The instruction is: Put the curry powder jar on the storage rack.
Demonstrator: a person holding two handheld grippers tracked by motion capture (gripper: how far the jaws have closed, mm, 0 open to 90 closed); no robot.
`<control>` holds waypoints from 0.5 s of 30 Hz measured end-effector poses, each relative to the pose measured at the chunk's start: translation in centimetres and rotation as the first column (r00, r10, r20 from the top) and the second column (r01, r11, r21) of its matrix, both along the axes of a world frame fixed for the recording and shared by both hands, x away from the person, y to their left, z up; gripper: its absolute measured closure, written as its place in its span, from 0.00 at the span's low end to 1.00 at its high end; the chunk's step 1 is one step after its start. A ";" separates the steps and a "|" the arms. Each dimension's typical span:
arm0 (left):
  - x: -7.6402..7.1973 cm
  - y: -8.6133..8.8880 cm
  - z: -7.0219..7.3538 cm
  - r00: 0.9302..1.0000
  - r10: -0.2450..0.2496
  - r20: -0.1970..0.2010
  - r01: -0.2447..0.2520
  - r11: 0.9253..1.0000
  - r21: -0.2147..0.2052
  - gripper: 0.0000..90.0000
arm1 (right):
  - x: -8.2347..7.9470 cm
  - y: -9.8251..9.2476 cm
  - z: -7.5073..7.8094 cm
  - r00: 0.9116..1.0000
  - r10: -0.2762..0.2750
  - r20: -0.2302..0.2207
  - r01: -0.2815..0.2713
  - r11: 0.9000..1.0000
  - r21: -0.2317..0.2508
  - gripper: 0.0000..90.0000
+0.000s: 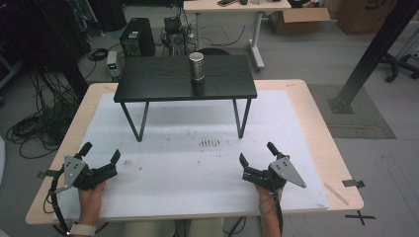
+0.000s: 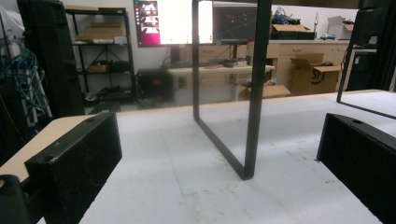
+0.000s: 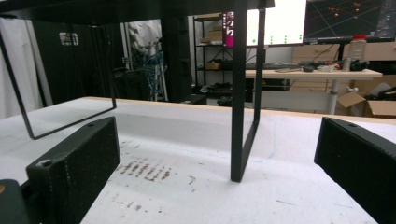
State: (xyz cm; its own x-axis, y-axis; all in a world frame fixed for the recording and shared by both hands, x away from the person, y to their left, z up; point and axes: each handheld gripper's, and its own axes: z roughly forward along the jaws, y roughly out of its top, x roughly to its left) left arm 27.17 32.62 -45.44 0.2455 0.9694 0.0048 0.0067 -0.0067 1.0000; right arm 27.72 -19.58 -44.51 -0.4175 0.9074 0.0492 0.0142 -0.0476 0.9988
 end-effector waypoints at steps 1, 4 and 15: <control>0.0 0.0 0.0 1.000 0.000 0.000 0.000 1.000 0.000 0.00 | 0.0 0.0 -0.1 1.000 -0.005 0.001 0.005 1.000 -0.003 0.00; 0.0 0.0 0.0 1.000 0.000 0.000 0.000 1.000 0.000 0.00 | -0.1 0.0 -0.6 1.000 -0.012 -0.001 0.012 1.000 -0.006 0.00; 0.0 0.0 0.0 1.000 -0.001 -0.001 0.001 1.000 0.003 0.00 | -0.5 0.4 -1.0 0.999 -0.022 0.034 0.023 0.999 -0.035 0.00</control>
State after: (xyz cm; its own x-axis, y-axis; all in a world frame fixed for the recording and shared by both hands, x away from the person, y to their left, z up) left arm 27.17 32.59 -45.43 0.2468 0.9690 0.0074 0.0074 -0.0095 0.9999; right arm 27.22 -19.17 -45.52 -0.3975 0.9176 0.0032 -0.0201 -0.0121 0.9997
